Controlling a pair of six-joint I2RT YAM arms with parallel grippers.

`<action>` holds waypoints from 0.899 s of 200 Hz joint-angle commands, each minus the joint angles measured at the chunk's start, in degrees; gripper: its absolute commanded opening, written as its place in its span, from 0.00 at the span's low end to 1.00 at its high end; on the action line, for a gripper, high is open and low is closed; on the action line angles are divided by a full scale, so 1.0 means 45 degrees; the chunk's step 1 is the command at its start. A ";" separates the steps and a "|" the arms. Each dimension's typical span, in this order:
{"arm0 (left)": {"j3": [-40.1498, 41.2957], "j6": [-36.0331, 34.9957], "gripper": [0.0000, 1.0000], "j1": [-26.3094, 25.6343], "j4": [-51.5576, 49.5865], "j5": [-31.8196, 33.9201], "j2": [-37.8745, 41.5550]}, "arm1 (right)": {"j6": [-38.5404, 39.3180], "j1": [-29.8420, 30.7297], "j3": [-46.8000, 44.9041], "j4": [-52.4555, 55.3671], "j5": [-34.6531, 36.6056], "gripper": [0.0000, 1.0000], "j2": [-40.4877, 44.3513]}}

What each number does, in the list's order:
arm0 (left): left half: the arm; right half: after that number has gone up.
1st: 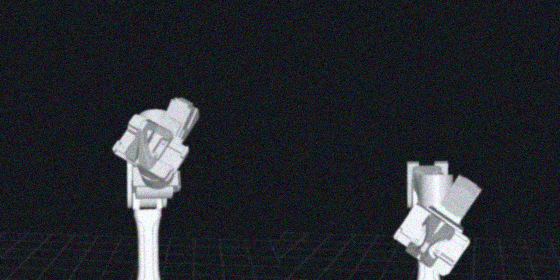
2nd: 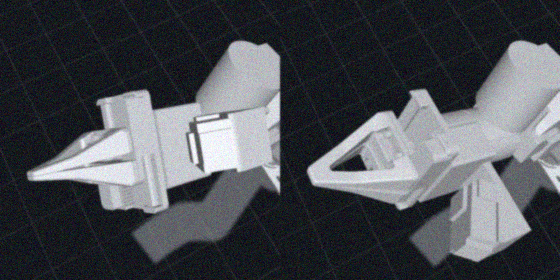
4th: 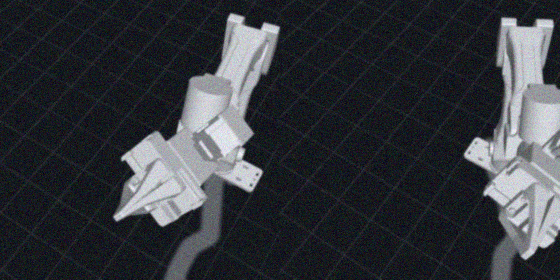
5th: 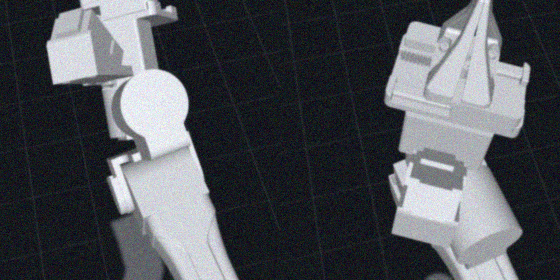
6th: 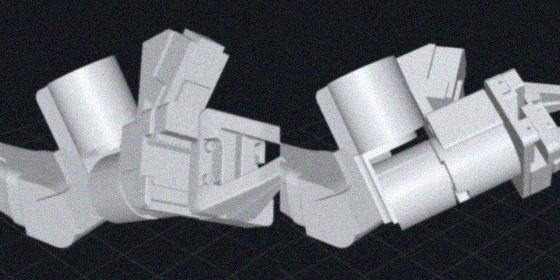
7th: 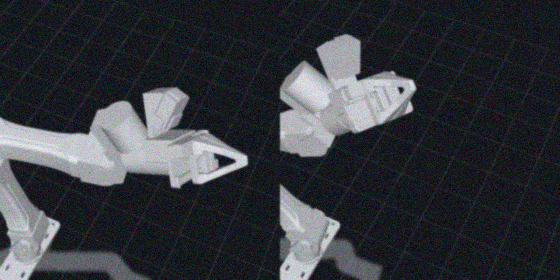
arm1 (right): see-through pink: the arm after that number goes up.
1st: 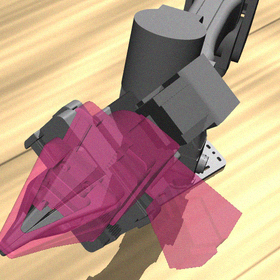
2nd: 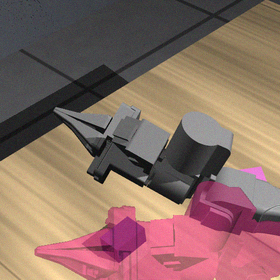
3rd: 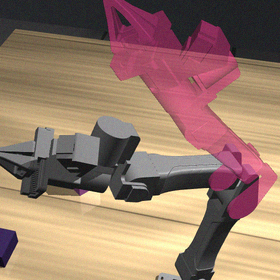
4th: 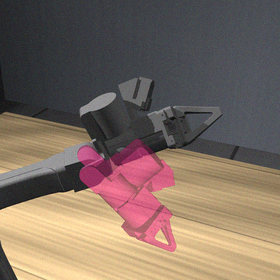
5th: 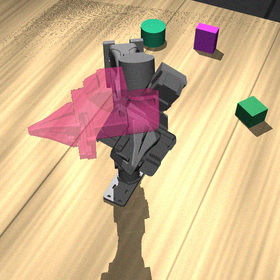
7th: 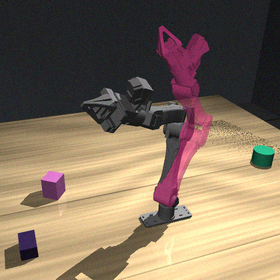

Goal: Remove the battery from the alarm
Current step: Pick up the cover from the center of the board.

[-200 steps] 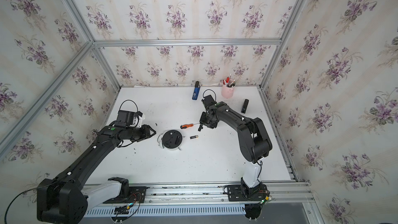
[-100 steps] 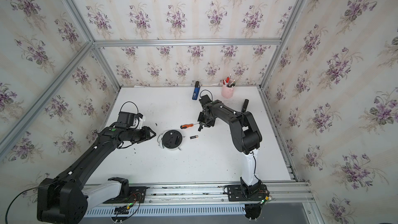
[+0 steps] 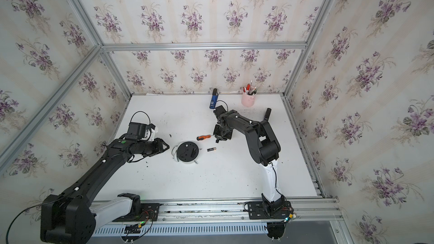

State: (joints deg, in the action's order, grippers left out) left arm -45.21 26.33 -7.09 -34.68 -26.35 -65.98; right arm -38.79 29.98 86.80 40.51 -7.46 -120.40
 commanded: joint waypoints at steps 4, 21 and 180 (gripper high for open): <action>0.0026 -0.0239 0.44 0.0081 0.0159 -0.0103 0.0071 | 0.0194 0.0018 0.0007 0.0452 0.0622 0.23 -0.0171; 0.0032 -0.0264 0.44 0.0149 0.0135 -0.0140 0.0072 | 0.0350 0.0030 0.0175 0.0632 0.0602 0.16 -0.0376; -0.1255 -0.0760 0.42 0.0346 -0.0776 -0.1390 0.0356 | 0.0799 0.0001 -0.0121 0.0503 0.0491 0.00 0.1605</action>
State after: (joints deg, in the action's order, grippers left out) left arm -49.60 23.81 -5.61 -37.15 -28.82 -65.04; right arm -35.77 29.98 87.77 43.70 -4.16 -117.01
